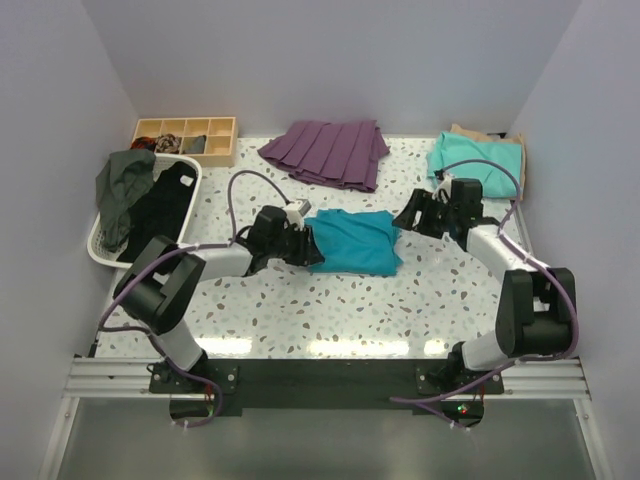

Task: Fold and stack the t-shirts
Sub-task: Smooth out wrinkles on the folded tshirt, then put the neatly folded tshirt into the corner of the board with the right arm

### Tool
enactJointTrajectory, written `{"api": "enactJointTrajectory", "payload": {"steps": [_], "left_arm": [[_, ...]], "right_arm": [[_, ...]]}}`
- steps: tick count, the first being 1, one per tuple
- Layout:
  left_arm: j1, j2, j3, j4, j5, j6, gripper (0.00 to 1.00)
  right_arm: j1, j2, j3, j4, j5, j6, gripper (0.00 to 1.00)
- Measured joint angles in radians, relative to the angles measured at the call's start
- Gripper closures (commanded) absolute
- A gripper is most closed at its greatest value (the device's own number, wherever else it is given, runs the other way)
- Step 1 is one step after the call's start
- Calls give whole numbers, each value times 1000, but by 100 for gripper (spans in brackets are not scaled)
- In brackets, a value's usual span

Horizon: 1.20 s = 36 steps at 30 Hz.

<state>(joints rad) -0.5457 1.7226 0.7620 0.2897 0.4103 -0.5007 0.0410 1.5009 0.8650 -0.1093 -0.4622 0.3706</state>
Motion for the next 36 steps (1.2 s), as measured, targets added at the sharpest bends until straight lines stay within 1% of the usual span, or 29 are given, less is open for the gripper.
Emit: {"api": "enactJointTrajectory", "payload": {"steps": [4,7,11,15,27,32,36], "left_arm": [[0,-104,0,-49,-102,7,56],[0,-205,0,-76,-195,14,53],[4,-302,3,-97,-281,24,53],[10,-313,10,-121,-318,32,53],[11,-317,10,-154,-334,32,53],[11,-384,17,-213,-400,38,53],[11,-434,69,-263,-439,51,53]], "right_arm": [[-1,-19,19,-45,80,-26,26],[-1,4,19,-64,87,-27,26],[-1,55,19,-61,74,-22,26],[-1,84,18,-51,41,-14,25],[-1,138,9,-6,-55,3,24],[-1,140,9,-9,-54,2,23],[-1,140,10,-24,-53,-6,23]]}}
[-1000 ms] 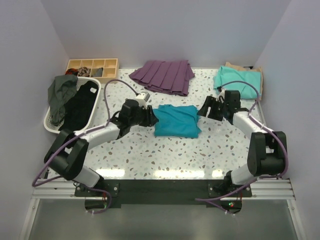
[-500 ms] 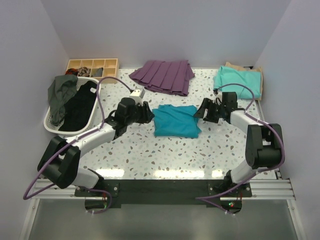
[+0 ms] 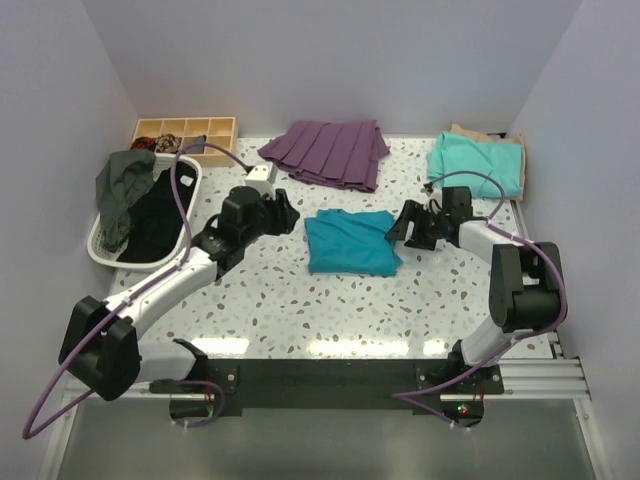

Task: Fold and stack the t-shirts
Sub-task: Put the neatly folded tshirt into the corner of the board with the right arm

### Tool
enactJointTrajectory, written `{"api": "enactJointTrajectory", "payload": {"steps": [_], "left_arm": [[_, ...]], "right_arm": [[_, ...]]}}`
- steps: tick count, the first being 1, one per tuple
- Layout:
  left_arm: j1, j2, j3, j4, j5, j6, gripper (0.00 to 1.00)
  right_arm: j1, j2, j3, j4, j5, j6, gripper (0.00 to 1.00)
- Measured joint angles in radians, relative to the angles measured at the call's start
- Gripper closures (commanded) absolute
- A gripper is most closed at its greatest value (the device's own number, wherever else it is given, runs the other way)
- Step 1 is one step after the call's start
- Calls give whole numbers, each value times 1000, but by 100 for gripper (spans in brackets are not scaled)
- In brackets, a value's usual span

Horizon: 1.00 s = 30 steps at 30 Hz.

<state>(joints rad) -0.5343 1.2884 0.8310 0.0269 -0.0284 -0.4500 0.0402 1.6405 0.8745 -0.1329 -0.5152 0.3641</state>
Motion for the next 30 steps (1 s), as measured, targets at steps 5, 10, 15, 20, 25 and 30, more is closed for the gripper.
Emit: {"api": "enactJointTrajectory", "payload": {"steps": [5,10,15,20,25,30], "left_arm": [[0,-66,56,-26,-24,6,51],[0,-110,101,-68,-41,17,51],[0,-126,115,-95,-60,24,51],[0,-126,116,-121,-72,26,51],[0,-126,116,-124,-78,26,51],[0,-126,116,-124,-80,27,51]], "right_arm": [[0,0,0,-14,0,-9,23],[0,0,0,-21,0,-14,23],[0,0,0,-38,3,-27,23],[0,0,0,-40,5,-40,22],[0,6,1,-41,-2,-44,22],[0,42,2,-39,-16,-43,21]]}}
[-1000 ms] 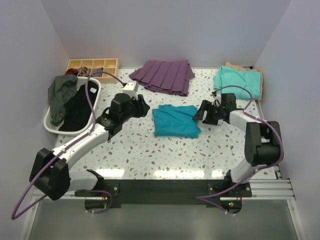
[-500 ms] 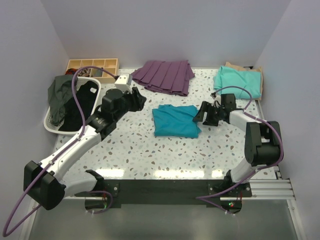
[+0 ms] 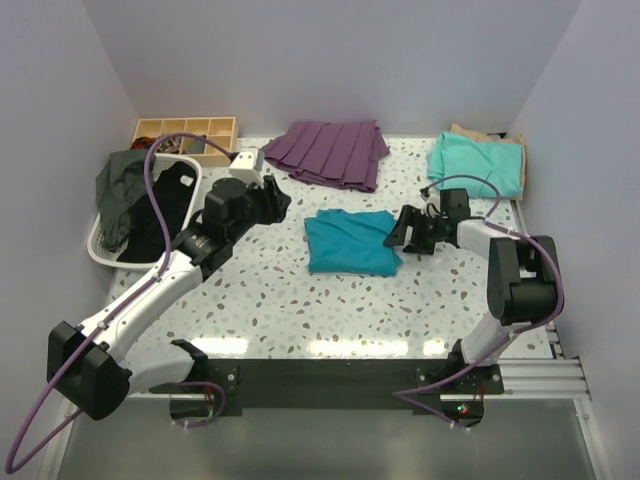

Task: Fold and stack the t-shirts
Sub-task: Put the neatly folded tshirt into the corner of the board with the right arm

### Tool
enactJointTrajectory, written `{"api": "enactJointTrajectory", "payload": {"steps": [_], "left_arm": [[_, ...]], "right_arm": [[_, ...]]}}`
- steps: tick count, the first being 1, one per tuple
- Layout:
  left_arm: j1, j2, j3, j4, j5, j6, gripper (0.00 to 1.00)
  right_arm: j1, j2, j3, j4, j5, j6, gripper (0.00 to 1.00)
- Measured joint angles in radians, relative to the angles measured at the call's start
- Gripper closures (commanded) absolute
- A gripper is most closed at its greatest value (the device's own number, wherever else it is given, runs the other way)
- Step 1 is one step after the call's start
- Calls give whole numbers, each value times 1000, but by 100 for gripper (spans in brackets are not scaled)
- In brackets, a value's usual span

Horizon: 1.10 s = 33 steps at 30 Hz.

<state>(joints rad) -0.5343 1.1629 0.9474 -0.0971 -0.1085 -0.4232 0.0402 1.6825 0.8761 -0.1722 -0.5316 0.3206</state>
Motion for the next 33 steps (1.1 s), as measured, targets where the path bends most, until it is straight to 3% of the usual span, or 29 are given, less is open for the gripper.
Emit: {"api": "enactJointTrajectory", "payload": {"steps": [9,15,17,18,21,28,33], "left_arm": [[0,3,-3,2,-1,0,50],[0,17,-11,6,0,1,50],[0,26,-13,6,0,1,50],[0,30,-13,6,0,1,50],[0,37,-14,6,0,2,50],[0,37,-29,11,0,23,50],[0,38,-29,14,0,30,50]], "right_arm": [[14,80,42,63,-129,31,18],[103,135,94,84,-149,44,21],[144,160,120,93,-146,53,30],[158,169,129,96,-143,57,52],[205,209,154,106,-110,72,100],[238,269,200,100,-90,126,100],[240,261,279,24,43,106,100]]}}
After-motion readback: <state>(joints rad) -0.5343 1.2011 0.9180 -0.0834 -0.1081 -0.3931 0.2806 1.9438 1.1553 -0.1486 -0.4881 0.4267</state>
